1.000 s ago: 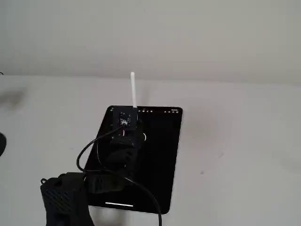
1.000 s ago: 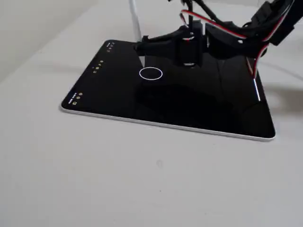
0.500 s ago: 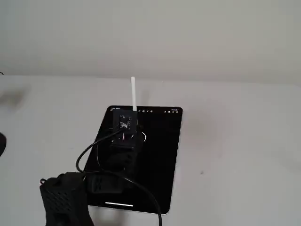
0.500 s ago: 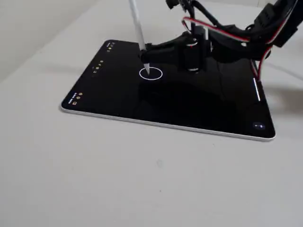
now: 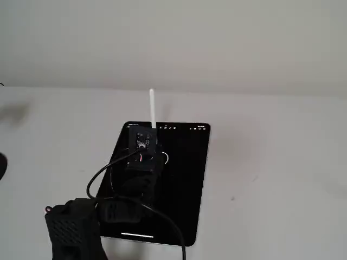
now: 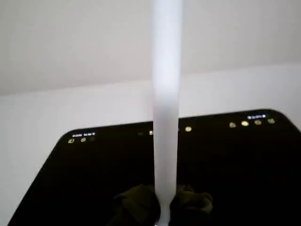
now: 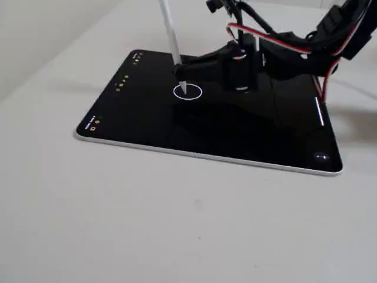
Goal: Draw 2 dots in a circle representing the eyes of a stickman
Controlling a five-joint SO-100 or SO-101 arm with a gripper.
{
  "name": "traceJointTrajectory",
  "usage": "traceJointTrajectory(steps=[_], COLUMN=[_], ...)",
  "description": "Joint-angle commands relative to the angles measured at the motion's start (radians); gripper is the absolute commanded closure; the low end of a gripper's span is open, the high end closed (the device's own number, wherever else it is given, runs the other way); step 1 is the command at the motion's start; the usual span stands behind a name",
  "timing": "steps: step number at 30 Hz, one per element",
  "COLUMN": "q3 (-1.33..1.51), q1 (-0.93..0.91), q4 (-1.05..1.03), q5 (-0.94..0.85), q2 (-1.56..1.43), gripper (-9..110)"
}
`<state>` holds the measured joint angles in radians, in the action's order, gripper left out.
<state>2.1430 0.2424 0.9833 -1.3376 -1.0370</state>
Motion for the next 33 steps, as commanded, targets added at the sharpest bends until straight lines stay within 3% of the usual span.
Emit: traceJointTrajectory(steps=[1,9,22,33], q3=[0.002,0.012,0.032,0.031], q1=[0.023,0.018,-0.067,-0.054], q4=[0.006,0.012,-0.114,-0.063], q5=[-0.005,0.006,0.187,0.067], q2=[-0.014,-0.043,-0.33,-0.198], gripper=[102,102,102,102])
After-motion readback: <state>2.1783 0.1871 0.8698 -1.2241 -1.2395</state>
